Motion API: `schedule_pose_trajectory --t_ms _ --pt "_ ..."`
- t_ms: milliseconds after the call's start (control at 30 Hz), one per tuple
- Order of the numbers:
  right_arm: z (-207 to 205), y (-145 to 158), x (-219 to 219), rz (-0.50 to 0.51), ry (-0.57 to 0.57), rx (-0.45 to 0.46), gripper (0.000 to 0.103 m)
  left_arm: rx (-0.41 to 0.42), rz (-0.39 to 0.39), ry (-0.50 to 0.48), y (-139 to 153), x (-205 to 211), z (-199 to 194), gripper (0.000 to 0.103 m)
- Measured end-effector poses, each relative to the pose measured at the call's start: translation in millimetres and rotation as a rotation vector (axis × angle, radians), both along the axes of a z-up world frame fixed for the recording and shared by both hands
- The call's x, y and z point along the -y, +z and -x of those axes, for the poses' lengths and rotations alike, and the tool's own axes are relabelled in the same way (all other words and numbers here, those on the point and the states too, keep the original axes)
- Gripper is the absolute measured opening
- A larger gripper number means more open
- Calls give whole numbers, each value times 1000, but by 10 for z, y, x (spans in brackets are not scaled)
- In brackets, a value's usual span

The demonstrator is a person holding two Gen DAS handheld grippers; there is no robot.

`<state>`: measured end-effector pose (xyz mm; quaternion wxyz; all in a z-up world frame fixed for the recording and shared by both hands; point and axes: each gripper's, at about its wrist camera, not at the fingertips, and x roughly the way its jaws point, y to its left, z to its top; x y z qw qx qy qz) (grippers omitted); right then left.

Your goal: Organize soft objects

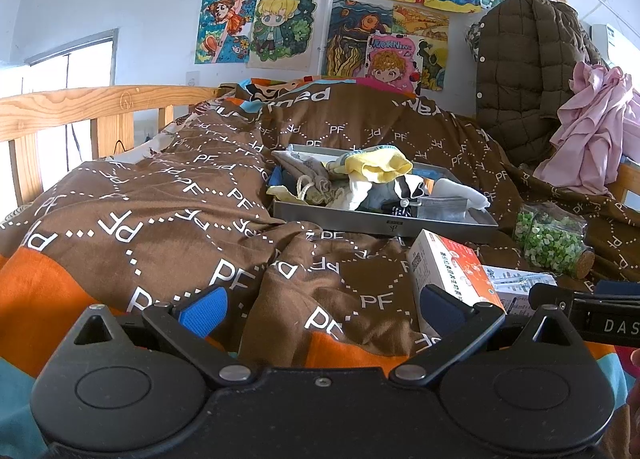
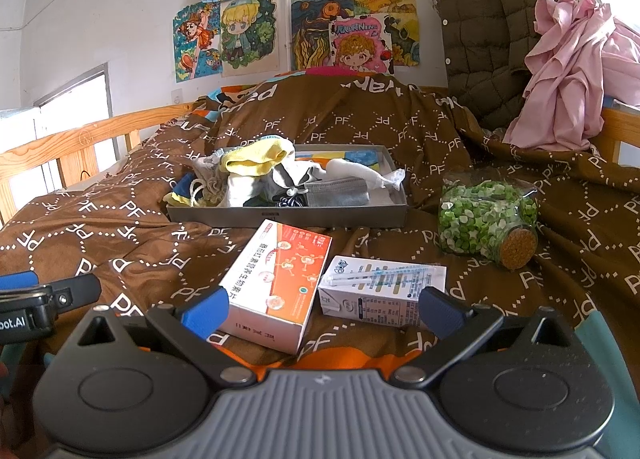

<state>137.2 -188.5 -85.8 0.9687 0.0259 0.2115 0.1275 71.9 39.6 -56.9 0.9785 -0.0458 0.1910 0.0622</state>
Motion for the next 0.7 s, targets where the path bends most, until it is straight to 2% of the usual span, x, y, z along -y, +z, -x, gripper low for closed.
schedule_pose_trajectory --t_ms 400,700 --pt "-11 -11 3 3 0 -5 103 -12 33 -34 -46 61 2 102" --pt "-12 -15 4 4 1 -8 103 -1 20 -59 -23 75 12 102"
